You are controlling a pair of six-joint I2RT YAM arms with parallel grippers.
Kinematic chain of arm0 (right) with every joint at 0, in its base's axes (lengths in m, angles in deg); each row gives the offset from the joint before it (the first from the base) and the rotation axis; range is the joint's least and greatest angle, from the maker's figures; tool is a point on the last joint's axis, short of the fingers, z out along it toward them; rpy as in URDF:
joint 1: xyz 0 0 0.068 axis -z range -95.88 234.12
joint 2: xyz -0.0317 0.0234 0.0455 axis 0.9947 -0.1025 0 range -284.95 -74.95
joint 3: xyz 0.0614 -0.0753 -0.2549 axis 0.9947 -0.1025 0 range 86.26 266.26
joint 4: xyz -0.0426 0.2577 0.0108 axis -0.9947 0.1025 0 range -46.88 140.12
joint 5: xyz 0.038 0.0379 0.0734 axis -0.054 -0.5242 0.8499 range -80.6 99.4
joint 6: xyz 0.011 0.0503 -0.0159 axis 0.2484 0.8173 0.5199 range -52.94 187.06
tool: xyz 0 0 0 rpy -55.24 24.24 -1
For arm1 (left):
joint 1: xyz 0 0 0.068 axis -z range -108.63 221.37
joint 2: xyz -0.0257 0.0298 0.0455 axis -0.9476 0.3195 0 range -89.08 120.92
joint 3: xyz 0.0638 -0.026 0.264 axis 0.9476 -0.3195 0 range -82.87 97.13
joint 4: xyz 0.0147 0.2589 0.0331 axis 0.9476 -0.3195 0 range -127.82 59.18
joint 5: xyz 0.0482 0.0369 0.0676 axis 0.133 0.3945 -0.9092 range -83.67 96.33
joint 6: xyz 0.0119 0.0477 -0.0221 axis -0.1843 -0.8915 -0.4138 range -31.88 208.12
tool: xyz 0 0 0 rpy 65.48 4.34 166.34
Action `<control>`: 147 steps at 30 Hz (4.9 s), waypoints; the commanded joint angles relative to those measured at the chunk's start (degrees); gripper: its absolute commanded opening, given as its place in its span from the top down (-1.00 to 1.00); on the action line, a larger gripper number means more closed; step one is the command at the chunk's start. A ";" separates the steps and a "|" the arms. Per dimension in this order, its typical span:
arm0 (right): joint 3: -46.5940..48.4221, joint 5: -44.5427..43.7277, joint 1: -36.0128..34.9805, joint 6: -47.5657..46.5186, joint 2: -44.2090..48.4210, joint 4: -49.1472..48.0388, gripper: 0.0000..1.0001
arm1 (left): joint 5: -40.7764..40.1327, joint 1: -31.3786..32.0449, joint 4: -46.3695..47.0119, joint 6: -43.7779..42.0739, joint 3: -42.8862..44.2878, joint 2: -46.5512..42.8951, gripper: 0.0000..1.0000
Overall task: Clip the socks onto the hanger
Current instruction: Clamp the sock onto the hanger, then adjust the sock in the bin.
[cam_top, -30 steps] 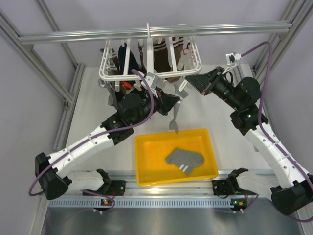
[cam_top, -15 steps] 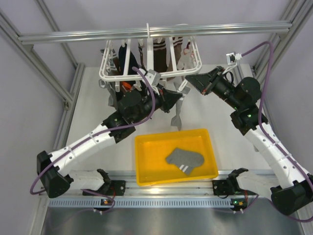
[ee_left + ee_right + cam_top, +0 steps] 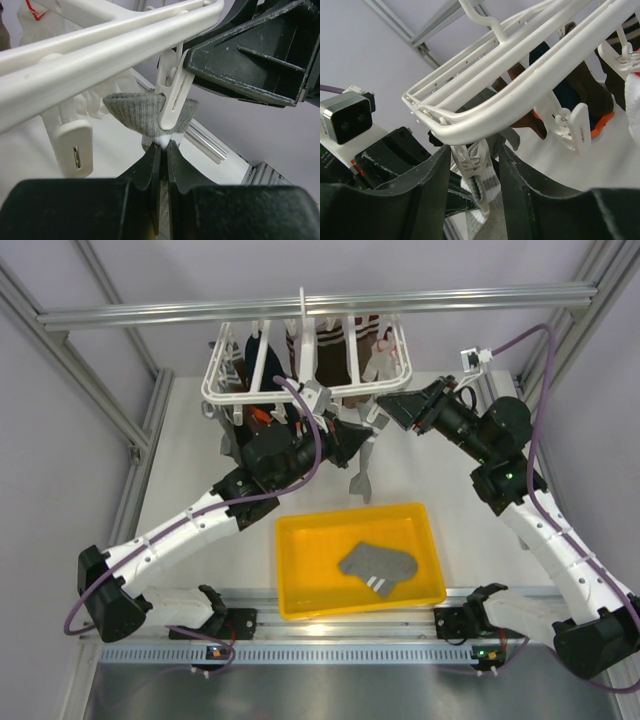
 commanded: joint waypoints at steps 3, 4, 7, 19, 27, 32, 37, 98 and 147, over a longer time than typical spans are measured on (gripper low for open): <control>1.25 -1.07 0.54 -0.98 -0.12 1.41 0.13 | 1.97 -0.27 5.52 -0.18 1.89 -0.88 0.83; 1.51 -1.77 0.54 -1.15 -0.12 1.76 0.14 | 2.41 -0.27 5.34 -0.10 1.62 -1.06 0.69; 1.52 -2.56 0.54 -1.42 0.14 2.11 0.14 | 3.20 -0.27 4.64 -0.01 -0.14 -2.46 0.05; 1.43 -4.68 0.72 -4.14 2.34 5.19 0.04 | 5.37 -0.27 -6.68 -11.58 -12.17 -15.90 -0.41; -1.38 -6.87 1.60 -7.39 8.84 11.69 -0.30 | 29.04 0.52 -24.70 -35.31 -18.68 -15.83 -0.51; -3.05 -6.88 2.47 -12.13 13.76 20.45 -0.44 | 27.29 2.62 -26.22 -37.71 -19.13 -9.16 -0.36; -5.60 -7.66 3.09 -17.94 17.72 26.54 -0.44 | 23.68 6.48 -24.81 -38.51 -17.38 -3.36 -0.33; -3.23 12.28 28.58 -15.12 12.01 28.65 -0.25 | 18.14 8.44 -19.81 -21.46 -6.63 12.84 1.00; -0.51 13.25 28.58 -21.72 10.08 32.26 -0.21 | 15.87 16.51 -35.81 -56.96 -6.11 24.33 -0.01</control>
